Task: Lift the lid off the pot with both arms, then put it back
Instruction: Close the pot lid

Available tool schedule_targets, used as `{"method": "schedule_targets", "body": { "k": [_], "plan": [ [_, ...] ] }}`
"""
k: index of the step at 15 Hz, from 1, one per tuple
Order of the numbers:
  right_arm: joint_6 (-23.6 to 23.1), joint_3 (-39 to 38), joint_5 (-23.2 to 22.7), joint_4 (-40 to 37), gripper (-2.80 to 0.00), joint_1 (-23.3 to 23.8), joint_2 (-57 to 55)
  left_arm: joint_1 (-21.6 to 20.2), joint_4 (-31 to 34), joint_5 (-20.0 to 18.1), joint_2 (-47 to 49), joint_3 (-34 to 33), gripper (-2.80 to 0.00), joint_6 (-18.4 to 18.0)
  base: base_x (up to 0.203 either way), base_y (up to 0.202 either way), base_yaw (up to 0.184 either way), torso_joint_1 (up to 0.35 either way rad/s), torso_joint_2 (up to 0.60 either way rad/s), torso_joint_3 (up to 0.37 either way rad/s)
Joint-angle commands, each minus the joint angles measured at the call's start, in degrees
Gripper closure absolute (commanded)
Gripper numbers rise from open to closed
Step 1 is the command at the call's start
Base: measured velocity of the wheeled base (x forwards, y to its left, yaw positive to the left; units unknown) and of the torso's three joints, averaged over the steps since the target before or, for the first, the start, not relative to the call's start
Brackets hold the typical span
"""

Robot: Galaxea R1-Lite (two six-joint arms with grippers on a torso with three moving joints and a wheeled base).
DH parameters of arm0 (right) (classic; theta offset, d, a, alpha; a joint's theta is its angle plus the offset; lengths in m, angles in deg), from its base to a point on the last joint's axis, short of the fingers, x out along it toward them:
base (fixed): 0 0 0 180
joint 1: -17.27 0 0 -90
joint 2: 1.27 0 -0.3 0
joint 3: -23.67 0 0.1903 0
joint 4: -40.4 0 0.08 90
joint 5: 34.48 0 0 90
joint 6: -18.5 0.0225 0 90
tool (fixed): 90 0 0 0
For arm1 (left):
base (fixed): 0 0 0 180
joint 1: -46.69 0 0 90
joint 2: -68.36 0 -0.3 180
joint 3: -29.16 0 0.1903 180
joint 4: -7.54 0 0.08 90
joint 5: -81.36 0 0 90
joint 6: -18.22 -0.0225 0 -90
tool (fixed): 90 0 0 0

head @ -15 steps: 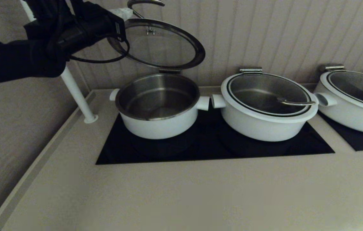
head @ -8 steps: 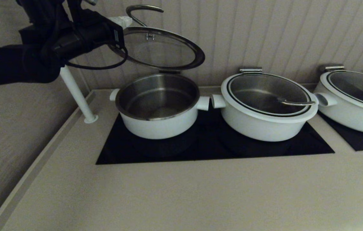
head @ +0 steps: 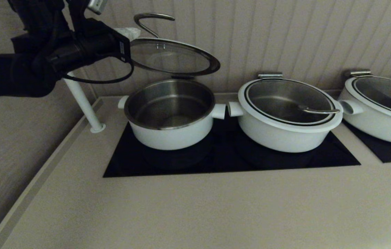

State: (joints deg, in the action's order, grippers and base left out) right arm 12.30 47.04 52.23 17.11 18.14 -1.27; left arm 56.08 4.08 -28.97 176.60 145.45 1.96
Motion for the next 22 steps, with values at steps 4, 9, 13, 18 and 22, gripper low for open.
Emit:
{"method": "schedule_targets", "body": {
  "k": [4,9,13,18,22],
  "plan": [
    [-0.05,0.0,-0.05,0.01,0.0,0.0,0.0,0.02,0.0,-0.14,-1.79,-1.96,0.0,-0.15,0.0,0.0,0.0,0.0,0.0,0.0],
    [-0.05,0.0,-0.05,0.01,0.0,0.0,0.0,0.11,-0.51,-0.14,-3.22,-5.84,0.0,-0.18,0.0,0.0,0.0,0.0,0.0,0.0],
    [-0.05,0.0,-0.05,0.01,0.0,0.0,0.0,0.11,-0.77,-0.15,-4.44,-9.46,0.0,-0.51,0.0,0.0,0.0,0.0,0.0,0.0],
    [-0.05,0.0,-0.05,0.01,0.0,0.0,0.0,0.11,-0.87,-0.23,-6.11,-13.2,0.0,-0.61,0.0,0.0,0.0,0.0,0.0,0.0],
    [-0.05,0.0,-0.05,0.01,0.0,0.0,0.0,0.11,-0.87,-0.19,-7.09,-15.62,0.0,-0.66,0.0,0.0,0.0,0.0,0.0,0.0]
  ]
}}
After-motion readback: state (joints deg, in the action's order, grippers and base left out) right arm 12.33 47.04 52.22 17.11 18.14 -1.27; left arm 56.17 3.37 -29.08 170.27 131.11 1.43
